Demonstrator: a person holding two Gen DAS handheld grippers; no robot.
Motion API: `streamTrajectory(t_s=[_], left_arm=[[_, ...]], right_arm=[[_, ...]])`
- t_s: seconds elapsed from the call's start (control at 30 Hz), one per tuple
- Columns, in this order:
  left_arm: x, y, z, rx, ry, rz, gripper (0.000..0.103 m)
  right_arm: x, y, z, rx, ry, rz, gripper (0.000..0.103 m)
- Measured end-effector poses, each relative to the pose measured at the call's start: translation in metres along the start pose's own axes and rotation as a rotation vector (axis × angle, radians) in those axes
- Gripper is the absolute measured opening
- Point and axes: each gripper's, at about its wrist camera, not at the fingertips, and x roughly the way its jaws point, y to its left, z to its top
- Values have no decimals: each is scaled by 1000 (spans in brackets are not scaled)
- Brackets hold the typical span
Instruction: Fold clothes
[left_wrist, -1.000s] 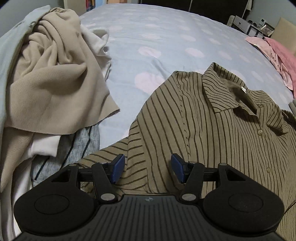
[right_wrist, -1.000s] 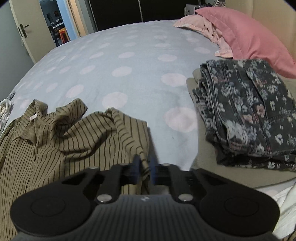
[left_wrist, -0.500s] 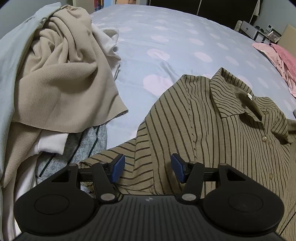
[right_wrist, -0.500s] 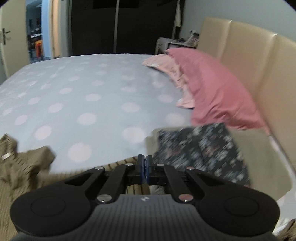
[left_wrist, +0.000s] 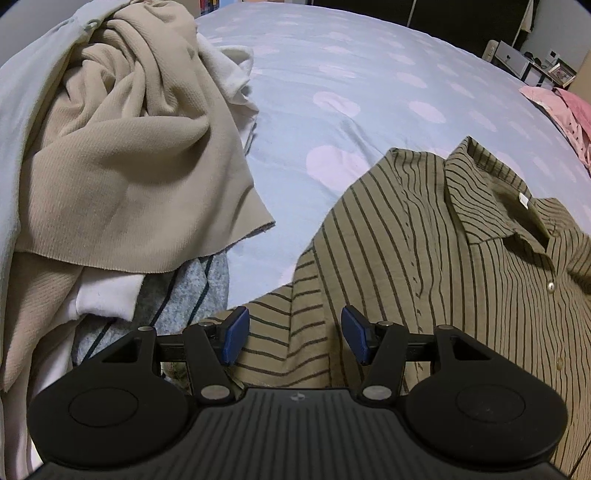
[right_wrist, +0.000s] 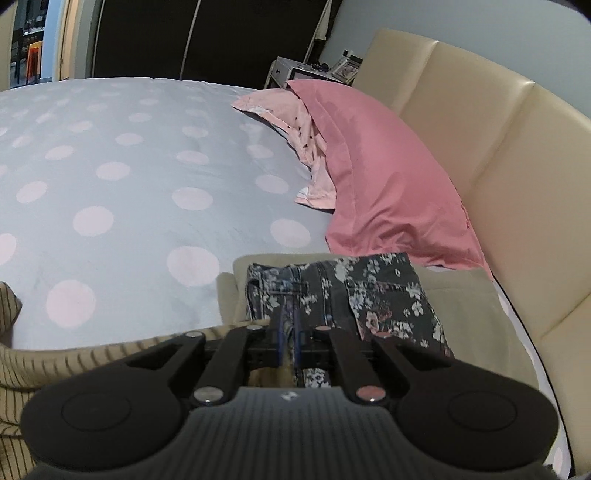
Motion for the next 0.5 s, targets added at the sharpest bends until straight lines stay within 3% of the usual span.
streamTrajectory(t_s=[0.03, 0.1, 0.17, 0.3, 0.5], left_arm=[[0, 0, 0, -2, -2, 0, 53], [-1, 1, 1, -3, -8, -1, 53], [-2, 0, 1, 2, -16, 0, 53], [-9, -3, 0, 9, -31, -16, 53], [-26, -6, -5, 20, -59, -41, 53]], right_arm=[[-3, -2, -3, 8, -8, 3, 7], [-8, -5, -9, 25, -24, 10, 18], [-14, -9, -14, 42, -40, 17, 40], [-42, -13, -32, 95, -70, 80, 50], [-85, -6, -72, 161, -47, 203, 51]])
